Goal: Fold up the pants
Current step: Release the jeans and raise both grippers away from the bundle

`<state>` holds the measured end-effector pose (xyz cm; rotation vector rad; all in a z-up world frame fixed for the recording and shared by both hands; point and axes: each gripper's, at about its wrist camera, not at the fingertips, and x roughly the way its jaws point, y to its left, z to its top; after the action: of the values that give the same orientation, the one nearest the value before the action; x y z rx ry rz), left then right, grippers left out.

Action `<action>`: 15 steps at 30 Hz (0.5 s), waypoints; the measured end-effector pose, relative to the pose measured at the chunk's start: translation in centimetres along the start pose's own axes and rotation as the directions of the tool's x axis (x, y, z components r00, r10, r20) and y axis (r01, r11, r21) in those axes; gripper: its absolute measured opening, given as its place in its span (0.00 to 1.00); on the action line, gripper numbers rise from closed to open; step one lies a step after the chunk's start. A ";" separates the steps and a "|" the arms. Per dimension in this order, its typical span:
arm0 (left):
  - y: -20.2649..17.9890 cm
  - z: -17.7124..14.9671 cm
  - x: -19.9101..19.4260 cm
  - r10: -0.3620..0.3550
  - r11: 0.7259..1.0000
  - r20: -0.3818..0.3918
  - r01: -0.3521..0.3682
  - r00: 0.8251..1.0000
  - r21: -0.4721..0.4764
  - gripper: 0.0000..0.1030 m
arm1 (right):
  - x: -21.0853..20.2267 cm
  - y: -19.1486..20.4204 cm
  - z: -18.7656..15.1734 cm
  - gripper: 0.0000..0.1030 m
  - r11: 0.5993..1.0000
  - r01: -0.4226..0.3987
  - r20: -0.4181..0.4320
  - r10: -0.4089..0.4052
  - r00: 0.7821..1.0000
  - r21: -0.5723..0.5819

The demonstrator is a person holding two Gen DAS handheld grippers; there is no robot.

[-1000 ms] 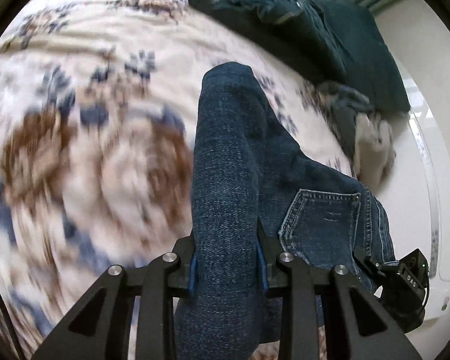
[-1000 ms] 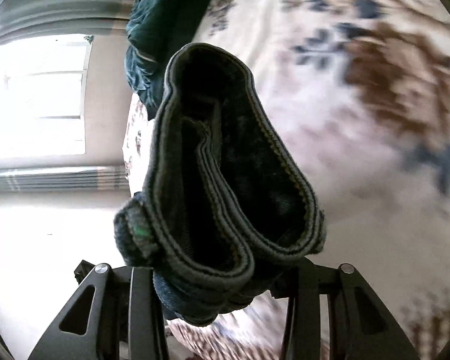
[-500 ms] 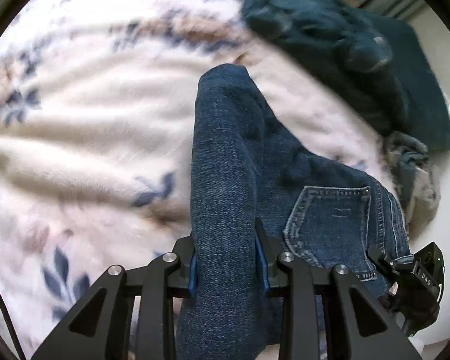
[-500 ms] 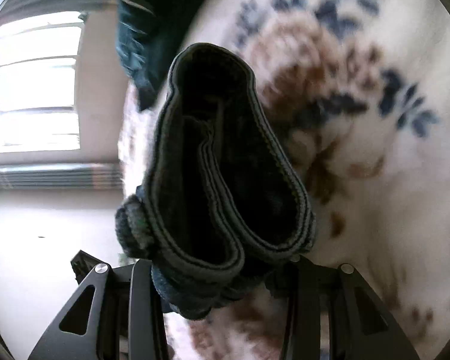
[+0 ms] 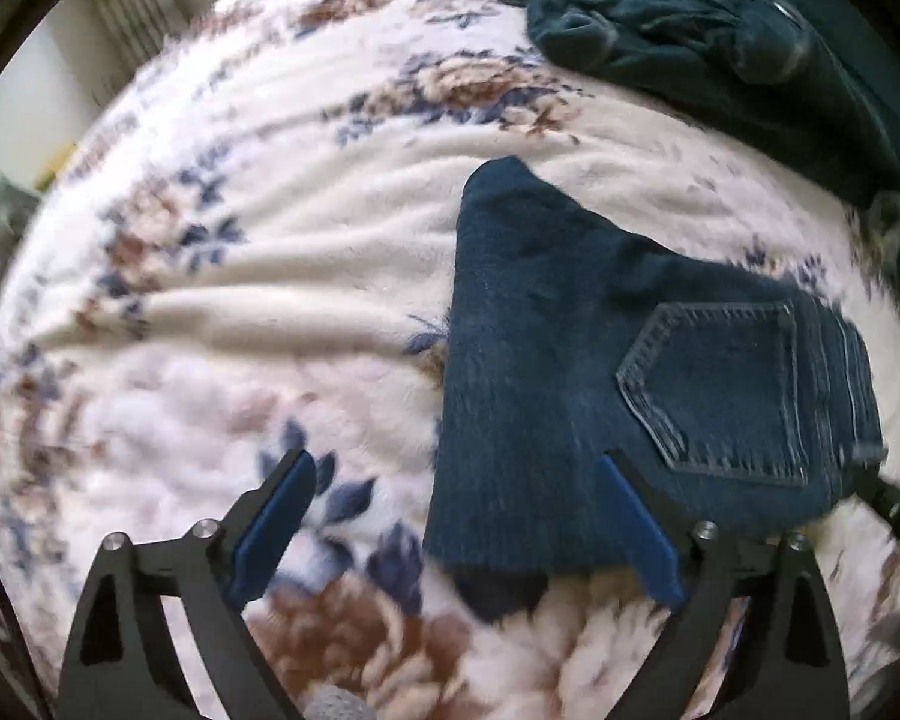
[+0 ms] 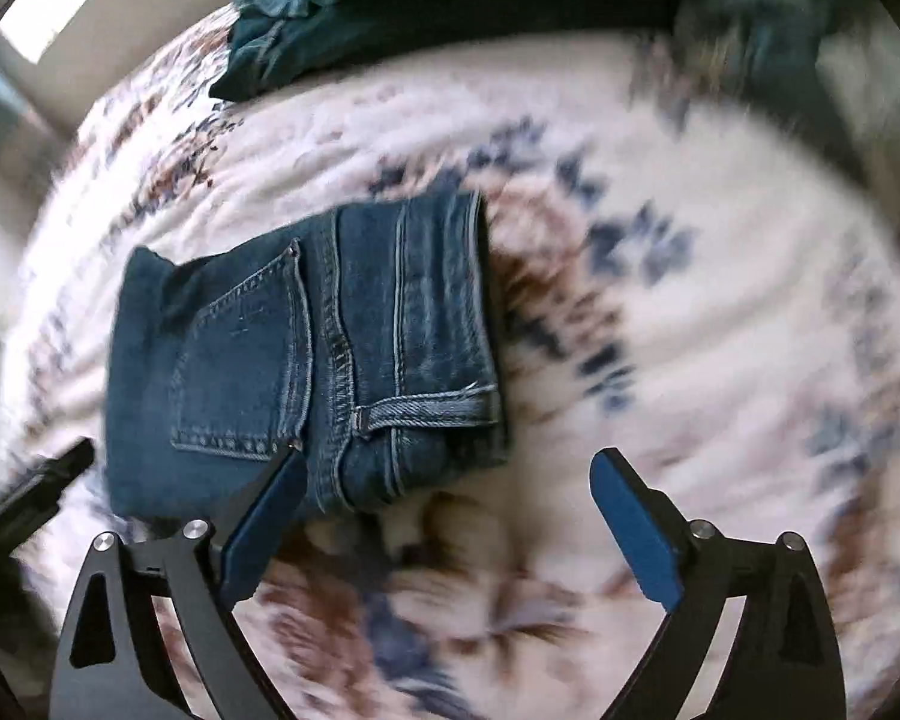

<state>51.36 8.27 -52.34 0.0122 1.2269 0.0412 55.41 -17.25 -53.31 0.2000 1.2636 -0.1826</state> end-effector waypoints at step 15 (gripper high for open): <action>-2.3 -2.7 -18.9 0.043 0.999 0.117 -0.041 0.992 -0.012 0.93 | -22.2 2.2 -7.1 0.95 0.988 0.110 0.161 -0.092 0.983 -0.105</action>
<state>42.45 5.19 -35.51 0.0321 1.1089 0.0818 42.95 -12.74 -34.06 0.0225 1.1252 -0.2091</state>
